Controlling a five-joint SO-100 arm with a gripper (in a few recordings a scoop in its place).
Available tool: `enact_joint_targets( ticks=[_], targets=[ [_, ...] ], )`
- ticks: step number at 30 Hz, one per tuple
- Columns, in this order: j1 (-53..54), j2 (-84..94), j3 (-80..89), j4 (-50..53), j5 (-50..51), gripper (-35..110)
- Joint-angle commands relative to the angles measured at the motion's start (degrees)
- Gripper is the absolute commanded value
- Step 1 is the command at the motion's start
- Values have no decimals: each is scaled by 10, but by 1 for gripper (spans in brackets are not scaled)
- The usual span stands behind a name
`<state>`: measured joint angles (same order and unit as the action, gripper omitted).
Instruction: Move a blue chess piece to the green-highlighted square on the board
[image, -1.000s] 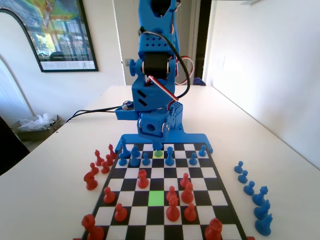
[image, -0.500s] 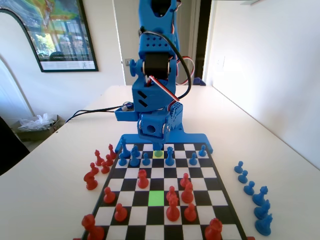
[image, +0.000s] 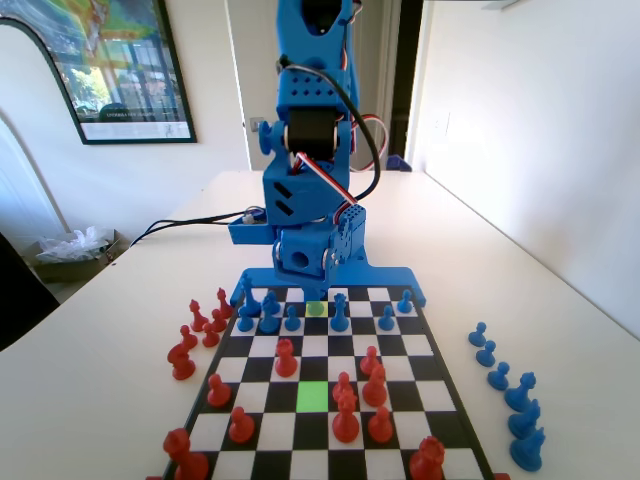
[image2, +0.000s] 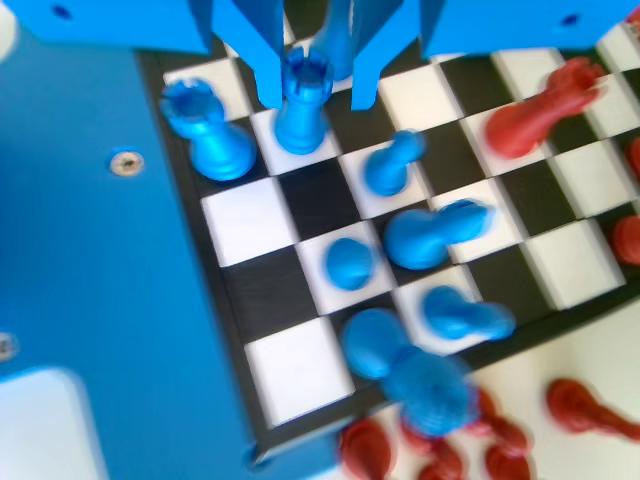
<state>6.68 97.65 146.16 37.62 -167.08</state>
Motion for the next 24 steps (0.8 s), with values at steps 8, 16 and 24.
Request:
enact_joint_targets(
  ticks=[8, 16, 24],
  targets=[
    [4, 4, 51, -76, -166, 1],
    [6, 8, 20, -12, -160, 1],
    [-4, 8, -134, 206, -106, 1]
  ],
)
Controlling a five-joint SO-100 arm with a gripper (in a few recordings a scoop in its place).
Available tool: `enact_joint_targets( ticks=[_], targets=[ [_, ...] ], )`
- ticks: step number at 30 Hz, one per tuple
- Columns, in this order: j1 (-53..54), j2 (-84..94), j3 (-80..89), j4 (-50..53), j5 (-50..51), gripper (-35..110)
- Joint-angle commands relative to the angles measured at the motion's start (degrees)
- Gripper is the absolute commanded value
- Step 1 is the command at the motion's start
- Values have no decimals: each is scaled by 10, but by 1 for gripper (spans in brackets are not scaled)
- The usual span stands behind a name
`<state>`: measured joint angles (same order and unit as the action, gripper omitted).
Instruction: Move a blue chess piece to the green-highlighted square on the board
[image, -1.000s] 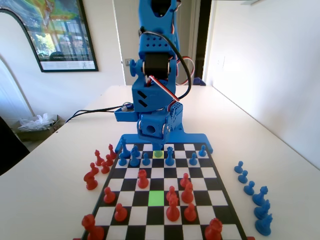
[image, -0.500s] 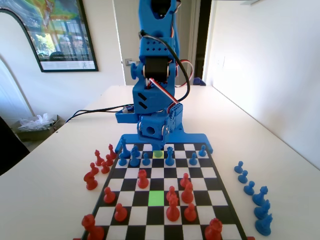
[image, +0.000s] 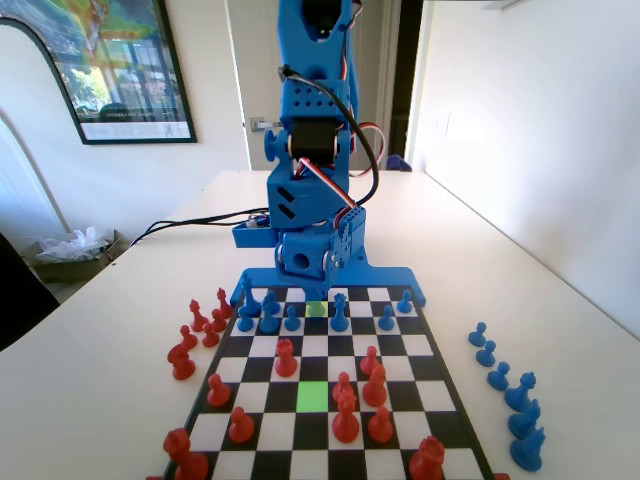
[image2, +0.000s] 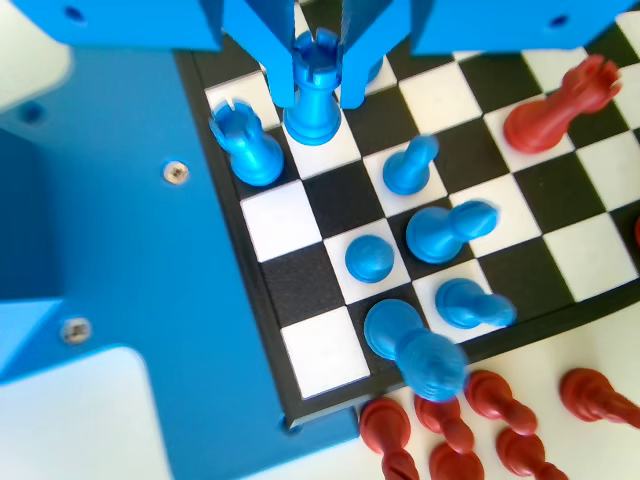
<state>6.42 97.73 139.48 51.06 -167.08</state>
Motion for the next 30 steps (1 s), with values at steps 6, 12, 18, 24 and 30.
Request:
enact_joint_targets(
  ticks=[6, 12, 18, 24, 30],
  targets=[
    [-8, -3, -149, 149, -72, 1],
    [-18, -43, -243, 216, -19, 1],
    [-19, -75, -300, 223, 16, 1],
    [-18, -110, -346, 209, 52, 1],
    [-25, -135, -367, 175, 90, 1]
  ],
)
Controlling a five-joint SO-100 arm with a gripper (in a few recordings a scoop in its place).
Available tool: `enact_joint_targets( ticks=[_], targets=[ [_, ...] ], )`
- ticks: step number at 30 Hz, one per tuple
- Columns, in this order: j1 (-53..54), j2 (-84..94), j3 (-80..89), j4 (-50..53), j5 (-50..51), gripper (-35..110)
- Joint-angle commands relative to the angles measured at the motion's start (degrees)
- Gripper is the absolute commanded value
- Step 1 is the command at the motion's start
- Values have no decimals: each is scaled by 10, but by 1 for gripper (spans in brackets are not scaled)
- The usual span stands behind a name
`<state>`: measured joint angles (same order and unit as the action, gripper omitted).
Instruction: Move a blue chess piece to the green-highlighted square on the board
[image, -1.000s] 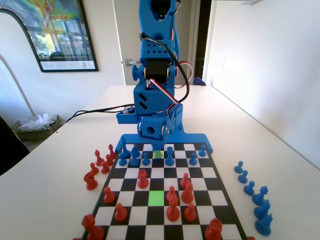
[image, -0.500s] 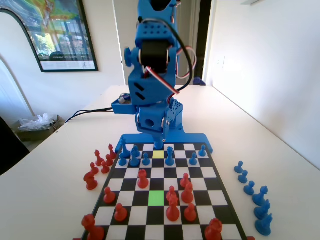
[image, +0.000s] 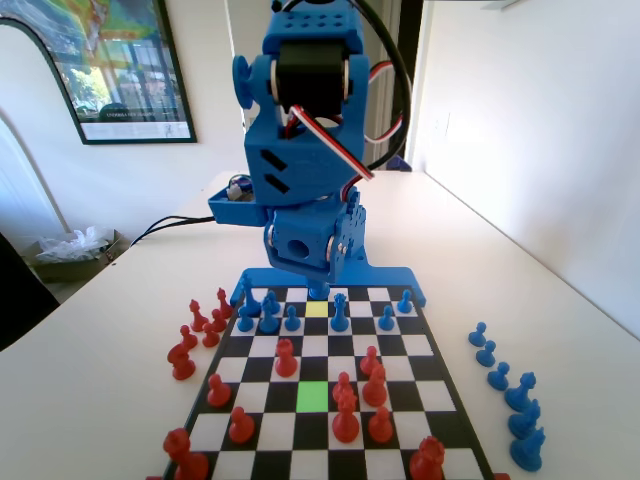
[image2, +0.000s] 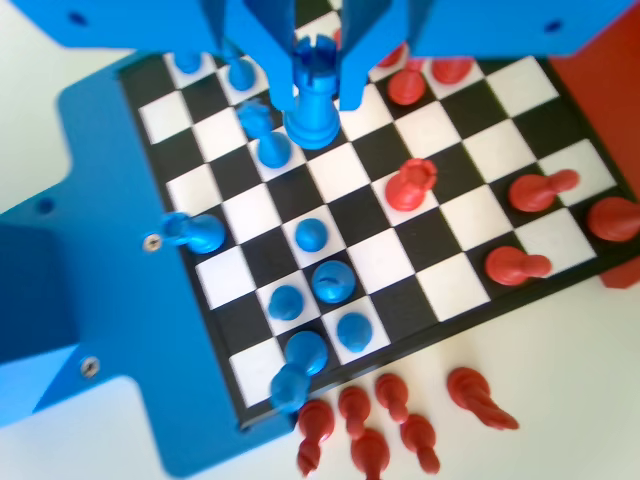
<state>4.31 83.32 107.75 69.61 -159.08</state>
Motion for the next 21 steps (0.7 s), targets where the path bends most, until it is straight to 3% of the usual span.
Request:
enact_joint_targets(
  ticks=[1, 10, 21],
  targets=[
    [-6, 5, -49, -20, 18, 1],
    [-15, -15, -27, -91, 53, 1],
    [8, -29, 40, -180, 19, 1]
  ],
)
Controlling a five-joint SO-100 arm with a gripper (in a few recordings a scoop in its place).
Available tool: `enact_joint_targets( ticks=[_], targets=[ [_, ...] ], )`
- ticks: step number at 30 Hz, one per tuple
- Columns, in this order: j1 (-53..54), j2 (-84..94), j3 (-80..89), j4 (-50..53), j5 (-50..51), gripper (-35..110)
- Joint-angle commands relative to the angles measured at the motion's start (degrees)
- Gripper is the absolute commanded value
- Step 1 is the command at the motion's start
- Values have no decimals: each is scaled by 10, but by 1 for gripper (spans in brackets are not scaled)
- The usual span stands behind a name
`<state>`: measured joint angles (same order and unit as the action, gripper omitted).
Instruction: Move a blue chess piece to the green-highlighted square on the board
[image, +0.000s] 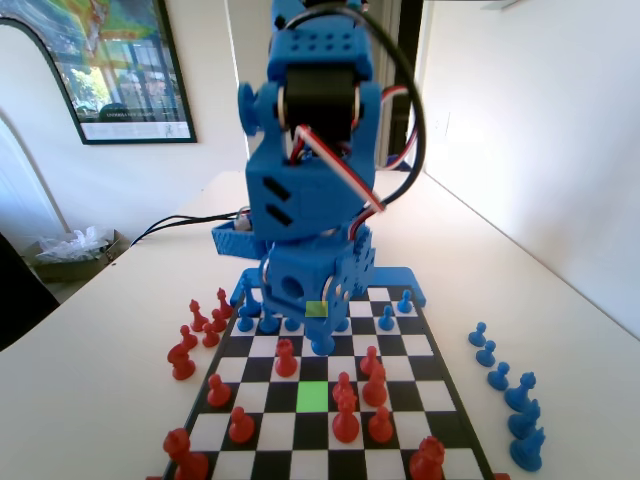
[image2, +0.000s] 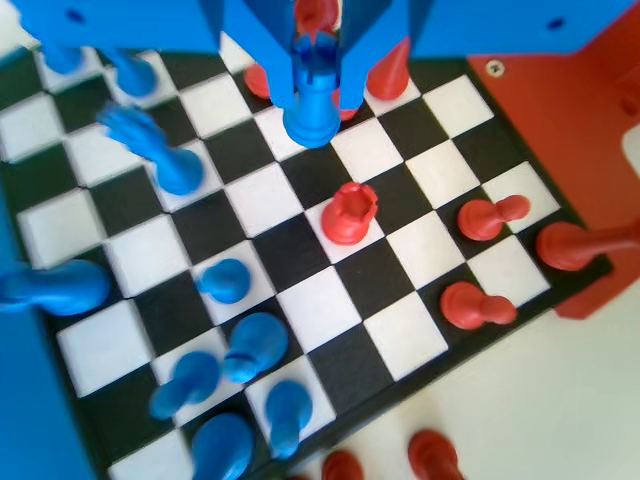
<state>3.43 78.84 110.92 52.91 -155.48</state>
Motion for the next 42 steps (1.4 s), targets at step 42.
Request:
enact_joint_targets(
  ticks=[42],
  targets=[
    [23, -11, 64, -133, -30, 4]
  ],
)
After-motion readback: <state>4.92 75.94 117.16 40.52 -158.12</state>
